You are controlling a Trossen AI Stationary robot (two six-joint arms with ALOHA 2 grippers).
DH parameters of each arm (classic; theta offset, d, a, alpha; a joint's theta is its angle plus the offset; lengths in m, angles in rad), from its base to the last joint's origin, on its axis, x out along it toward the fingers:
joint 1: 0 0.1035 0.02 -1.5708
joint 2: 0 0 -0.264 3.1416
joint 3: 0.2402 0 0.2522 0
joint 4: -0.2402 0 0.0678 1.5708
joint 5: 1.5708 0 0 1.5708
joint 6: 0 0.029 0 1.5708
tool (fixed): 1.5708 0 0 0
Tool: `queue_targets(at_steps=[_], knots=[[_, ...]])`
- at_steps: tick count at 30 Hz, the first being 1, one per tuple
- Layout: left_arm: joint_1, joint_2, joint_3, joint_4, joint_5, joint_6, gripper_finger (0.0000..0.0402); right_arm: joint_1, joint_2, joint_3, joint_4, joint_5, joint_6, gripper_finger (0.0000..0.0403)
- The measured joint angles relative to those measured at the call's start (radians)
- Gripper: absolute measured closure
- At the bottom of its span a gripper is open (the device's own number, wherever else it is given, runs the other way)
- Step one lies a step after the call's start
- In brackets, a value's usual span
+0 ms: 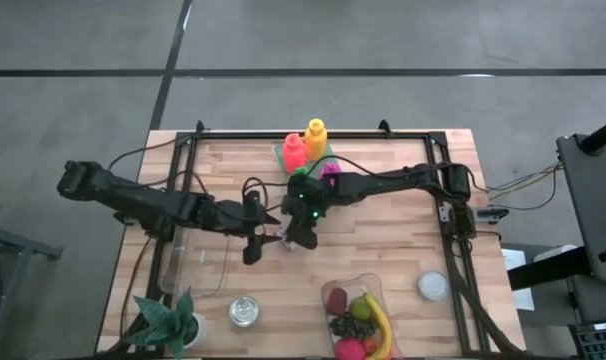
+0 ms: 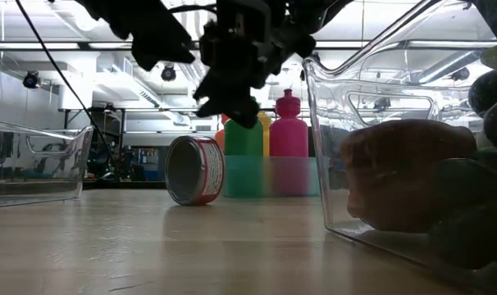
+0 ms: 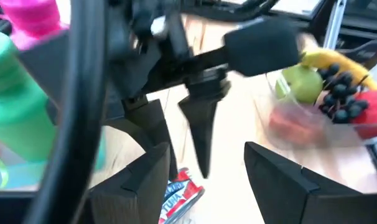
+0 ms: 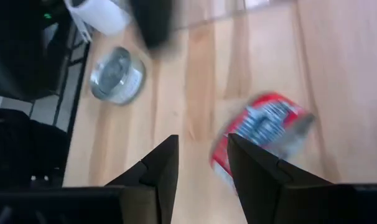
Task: Pick & Place Food Item
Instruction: Put the red tuna can into the top transparent bin
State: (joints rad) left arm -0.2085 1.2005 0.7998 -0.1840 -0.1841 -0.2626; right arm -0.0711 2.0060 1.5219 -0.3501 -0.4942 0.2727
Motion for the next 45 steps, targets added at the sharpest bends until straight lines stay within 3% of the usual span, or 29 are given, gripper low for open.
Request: queue_targets(at_steps=[4,14,23,31,36,41,45], knots=[[0.000,-0.050,-0.001,-0.014,0.000,0.000,0.0188,-0.016,0.000,0.000,-0.072,0.000,-0.010,0.0269],[0.000,-0.088,-0.003,-0.149,-0.007,-0.007,0.0188,-0.018,-0.039,0.000,-0.059,0.000,-0.019,0.0269],[0.000,-0.086,-0.004,-0.310,-0.007,-0.034,0.0188,-0.035,-0.176,0.000,-0.086,0.055,-0.050,0.0269],[0.000,-0.086,-0.027,-0.317,-0.007,-0.081,0.0188,-0.027,-0.369,-0.026,-0.101,0.155,-0.139,0.0269],[0.000,-0.086,-0.044,-0.288,-0.007,-0.086,0.0188,-0.006,-0.553,-0.174,0.086,0.158,-0.172,0.0269],[0.002,-0.085,-0.065,-0.229,-0.011,-0.071,0.0188,-0.005,-0.763,-0.408,0.217,0.189,-0.151,0.0269],[0.002,-0.084,-0.066,-0.204,-0.015,0.094,0.0188,-0.003,-0.913,-0.598,0.323,0.247,-0.075,0.0269]])
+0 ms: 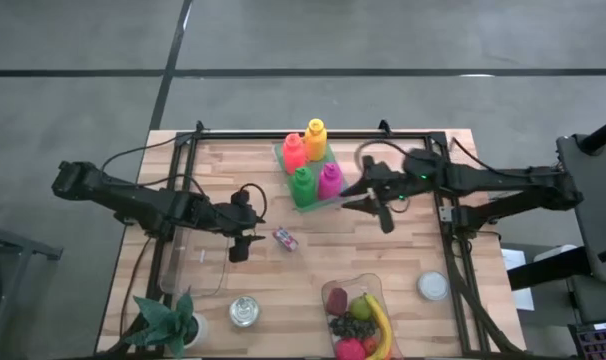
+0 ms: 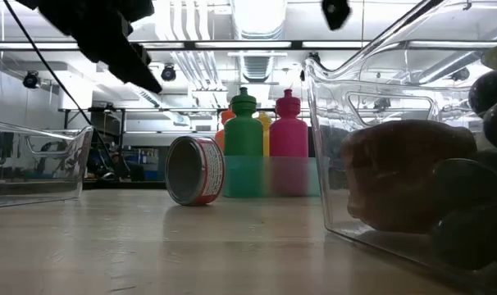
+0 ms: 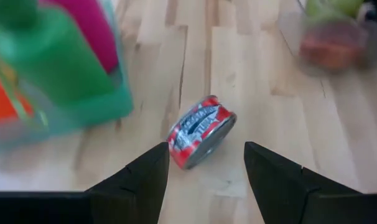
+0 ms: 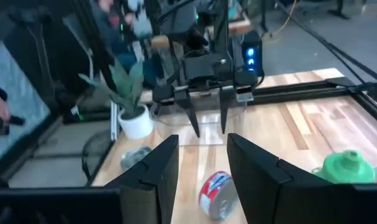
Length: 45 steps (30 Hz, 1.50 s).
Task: Pick & Place Food Item
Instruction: Put the red tuna can into the top transparent bin
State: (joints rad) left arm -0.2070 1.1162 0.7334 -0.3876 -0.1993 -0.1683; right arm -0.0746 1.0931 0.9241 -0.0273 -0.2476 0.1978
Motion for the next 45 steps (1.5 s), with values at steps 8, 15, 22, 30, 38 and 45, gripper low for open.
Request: queue_targets(at_steps=[8,15,22,30,38,45], knots=[[0.004,0.000,0.059,0.048,-0.046,0.252,0.0188,0.001,-0.231,-0.330,0.331,0.099,0.058,0.0269],[0.013,0.000,0.102,0.047,-0.044,0.261,0.0188,0.000,-0.338,-0.516,0.510,0.157,0.128,0.0269],[0.024,0.000,0.133,0.047,-0.037,0.296,0.0188,0.000,-0.367,-0.603,0.599,0.172,0.140,0.0269],[0.027,0.000,0.133,0.031,0.035,0.299,0.0188,0.000,-0.353,-0.619,0.601,0.172,0.140,0.0269],[0.032,0.000,0.133,-0.056,0.065,0.299,0.0188,0.000,-0.350,-0.623,0.576,0.172,0.140,0.0269],[0.071,0.049,0.161,-0.098,0.145,0.298,0.0188,0.000,-0.343,-0.623,0.576,0.171,0.140,0.0269]])
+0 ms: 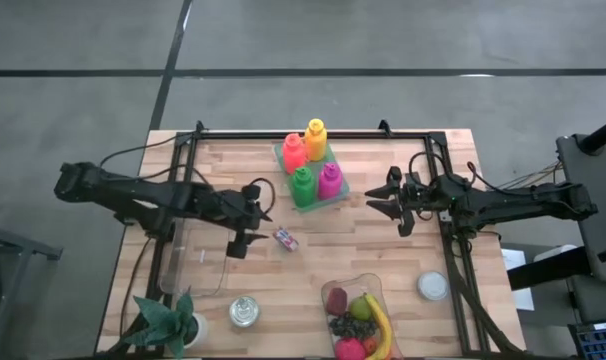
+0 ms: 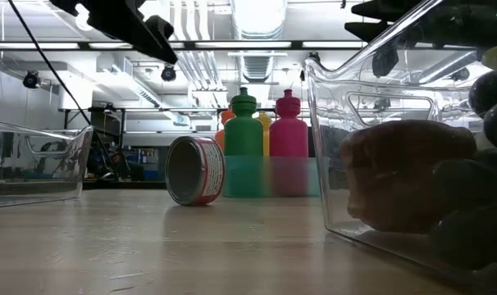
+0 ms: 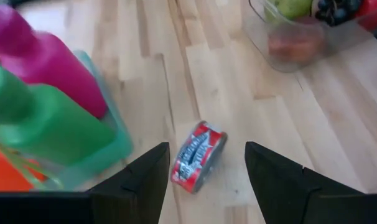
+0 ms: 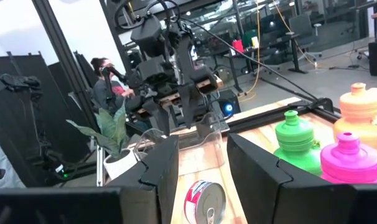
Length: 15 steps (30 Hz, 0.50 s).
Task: Pick & Place Food Item
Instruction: Put the red tuna can into the top transparent bin
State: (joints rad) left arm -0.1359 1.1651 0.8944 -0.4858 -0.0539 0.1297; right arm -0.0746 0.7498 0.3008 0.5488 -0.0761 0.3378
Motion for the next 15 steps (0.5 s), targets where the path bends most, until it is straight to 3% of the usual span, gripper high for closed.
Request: queue_targets(at_steps=[3,10,15], knots=[[0.024,0.061,0.049,-0.062,0.051,-0.021,0.0188,0.000,-0.001,0.000,-0.016,0.000,0.000,0.0269],[0.040,0.182,0.184,-0.278,0.055,-0.013,0.0188,0.000,0.006,0.000,-0.020,0.000,0.000,0.0269],[0.040,0.194,0.194,-0.289,0.048,0.016,0.0188,0.000,0.005,0.000,-0.019,-0.001,0.000,0.0269]])
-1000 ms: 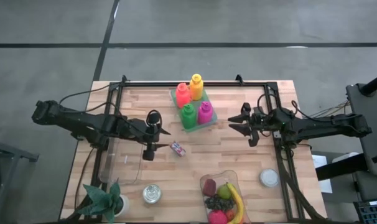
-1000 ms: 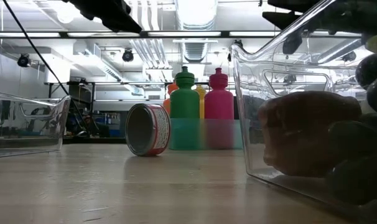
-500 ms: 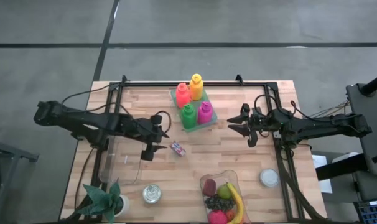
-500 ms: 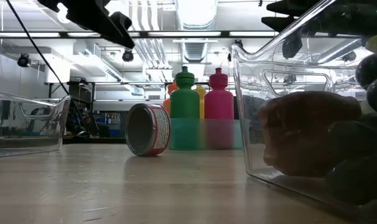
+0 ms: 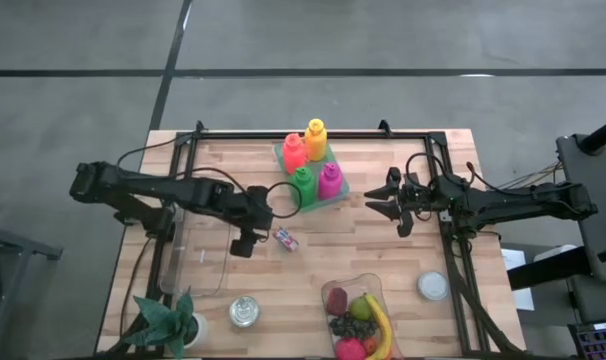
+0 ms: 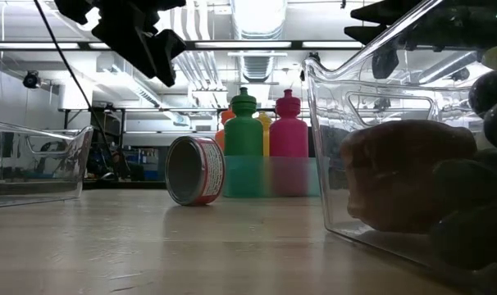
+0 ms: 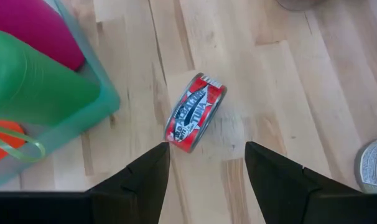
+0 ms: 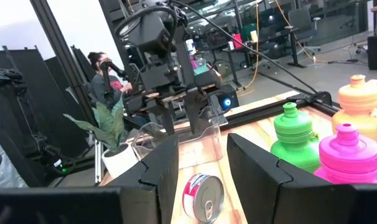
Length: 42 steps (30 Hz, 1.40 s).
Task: Pick & Place Food Item
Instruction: Put the red tuna can into the top transparent bin
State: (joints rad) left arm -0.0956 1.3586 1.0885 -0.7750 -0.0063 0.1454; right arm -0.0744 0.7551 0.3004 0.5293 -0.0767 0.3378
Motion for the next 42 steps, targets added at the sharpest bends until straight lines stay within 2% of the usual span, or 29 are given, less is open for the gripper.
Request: queue_targets(at_steps=[6,18,26,31,35,42], knots=[[-0.001,0.000,0.000,0.003,0.000,-0.056,0.0188,0.000,0.000,0.000,0.000,0.000,0.000,0.0269],[0.000,0.000,0.000,0.009,-0.012,-0.045,0.0188,0.000,0.000,0.000,-0.001,0.000,0.000,0.0269],[0.000,0.000,0.000,0.154,-0.012,-0.069,0.0188,0.000,0.000,0.000,0.000,0.000,0.000,0.0269],[0.000,0.000,0.000,0.275,0.011,-0.191,0.0188,0.000,0.000,0.000,0.000,0.000,0.000,0.0269],[-0.012,0.000,0.000,0.318,0.022,-0.125,0.0188,0.000,0.000,0.000,-0.001,0.000,0.000,0.0269],[-0.014,0.000,-0.002,0.380,0.025,-0.138,0.0183,0.000,0.000,0.000,-0.001,0.000,0.000,0.0269]])
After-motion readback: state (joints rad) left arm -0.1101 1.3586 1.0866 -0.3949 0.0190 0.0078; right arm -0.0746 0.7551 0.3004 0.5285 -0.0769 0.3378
